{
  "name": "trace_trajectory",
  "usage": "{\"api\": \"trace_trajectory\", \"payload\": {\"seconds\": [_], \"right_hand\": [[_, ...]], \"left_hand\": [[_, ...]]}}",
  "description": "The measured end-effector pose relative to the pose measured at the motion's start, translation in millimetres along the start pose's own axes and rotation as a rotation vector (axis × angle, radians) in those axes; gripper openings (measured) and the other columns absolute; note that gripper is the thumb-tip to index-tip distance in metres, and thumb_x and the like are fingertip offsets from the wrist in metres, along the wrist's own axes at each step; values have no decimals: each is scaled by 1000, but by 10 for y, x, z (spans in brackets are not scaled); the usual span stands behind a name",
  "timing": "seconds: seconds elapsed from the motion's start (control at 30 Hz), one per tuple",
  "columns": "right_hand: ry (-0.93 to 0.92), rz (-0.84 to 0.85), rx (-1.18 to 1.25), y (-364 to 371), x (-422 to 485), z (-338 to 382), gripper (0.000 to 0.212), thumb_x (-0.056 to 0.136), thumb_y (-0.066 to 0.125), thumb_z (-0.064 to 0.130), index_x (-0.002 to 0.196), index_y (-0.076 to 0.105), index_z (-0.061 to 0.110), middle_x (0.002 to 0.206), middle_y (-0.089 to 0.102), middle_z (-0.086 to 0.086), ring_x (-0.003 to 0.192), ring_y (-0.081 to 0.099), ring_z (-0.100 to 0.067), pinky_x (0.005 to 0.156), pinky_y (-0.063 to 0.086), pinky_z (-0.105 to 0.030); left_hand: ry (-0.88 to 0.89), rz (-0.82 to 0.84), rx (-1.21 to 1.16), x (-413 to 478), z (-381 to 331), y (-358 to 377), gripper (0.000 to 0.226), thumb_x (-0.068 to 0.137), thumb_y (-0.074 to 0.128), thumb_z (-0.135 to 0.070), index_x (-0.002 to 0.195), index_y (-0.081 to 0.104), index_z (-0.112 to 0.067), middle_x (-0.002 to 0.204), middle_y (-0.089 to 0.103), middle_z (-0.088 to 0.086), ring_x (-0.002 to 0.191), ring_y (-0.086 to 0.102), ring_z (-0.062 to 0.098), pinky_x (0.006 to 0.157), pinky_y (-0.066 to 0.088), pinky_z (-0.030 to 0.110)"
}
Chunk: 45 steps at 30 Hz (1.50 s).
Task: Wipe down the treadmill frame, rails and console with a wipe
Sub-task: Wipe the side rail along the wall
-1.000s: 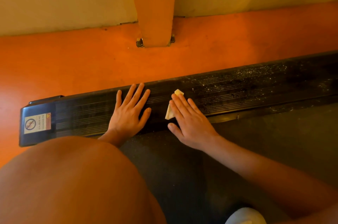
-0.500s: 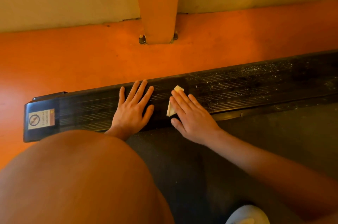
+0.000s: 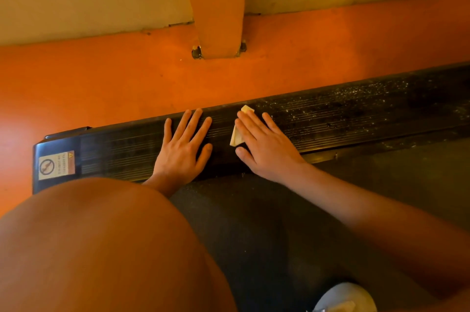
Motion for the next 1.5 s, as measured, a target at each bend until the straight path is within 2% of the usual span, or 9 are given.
{"api": "trace_trajectory", "payload": {"seconds": [0.1, 0.17, 0.43, 0.63, 0.8, 0.97, 1.23, 1.37, 1.5], "right_hand": [[28, -70, 79, 75, -107, 31, 67, 109, 26, 51, 161, 25, 9, 169, 17, -9, 158, 7, -21, 129, 11, -42], [42, -110, 71, 192, -318, 112, 69, 108, 30, 55, 160, 29, 9, 169, 20, -9, 158, 10, -21, 128, 16, -44], [45, -88, 49, 20, 109, -35, 76, 106, 28, 59, 161, 22, 6, 170, 14, -12, 158, 6, -23, 128, 0, -39], [40, -154, 91, 220, -353, 186, 71, 106, 31, 56, 157, 35, 6, 166, 27, -13, 156, 19, -24, 127, 19, -43], [59, -133, 8, 66, 79, -44, 69, 108, 30, 54, 159, 28, 7, 168, 22, -11, 157, 14, -24, 127, 11, -40], [94, -206, 31, 260, -281, 12, 65, 108, 36, 49, 158, 32, 8, 168, 23, -12, 157, 15, -25, 126, 21, -44], [88, -163, 53, 126, 3, -84, 63, 109, 35, 44, 160, 27, 8, 169, 19, -11, 158, 12, -24, 126, 15, -42], [88, -186, 45, 287, -393, 60, 57, 111, 38, 37, 159, 30, 9, 168, 22, -11, 157, 16, -24, 126, 23, -43], [14, -120, 38, 197, -248, -68, 58, 112, 25, 40, 161, 23, 9, 169, 17, -11, 157, 11, -23, 127, 16, -42]], "left_hand": [[-4, 9, 4, -4, 16, 3, 64, 105, 22, -54, 162, 15, -27, 170, 6, 3, 157, -1, 24, 123, 4, 62], [-10, 10, 14, 12, 11, -1, 64, 105, 22, -54, 162, 15, -27, 170, 6, 3, 157, -1, 24, 123, 5, 62], [-3, 10, 3, -6, 25, 5, 63, 105, 23, -53, 162, 15, -27, 170, 5, 3, 157, -3, 23, 123, 3, 62], [-1, 0, 5, 23, 9, -16, 63, 105, 23, -53, 162, 18, -27, 170, 8, 3, 157, 0, 23, 123, 5, 62], [-3, 8, 0, -7, 15, -3, 63, 105, 24, -53, 162, 17, -27, 170, 6, 2, 157, -2, 23, 124, 2, 60], [-8, 3, 3, 11, 6, -21, 63, 105, 21, -54, 162, 17, -28, 170, 6, 2, 157, -2, 23, 124, 3, 61], [1, 2, -1, -6, 17, -19, 63, 105, 23, -53, 162, 16, -27, 170, 6, 3, 157, -2, 23, 123, 1, 60], [-6, 1, 4, 6, 16, -12, 63, 105, 21, -54, 162, 16, -28, 170, 6, 3, 157, -2, 23, 124, 2, 60], [-3, 1, 2, 13, 1, -21, 63, 105, 21, -54, 162, 17, -27, 170, 8, 4, 157, -1, 23, 123, 2, 60]]}}
Point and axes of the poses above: each hand's wrist, its own x-axis towards the middle knuckle, its own y-axis out of the palm, z = x × y, the point moved 3 cm from there along x, towards the middle knuckle
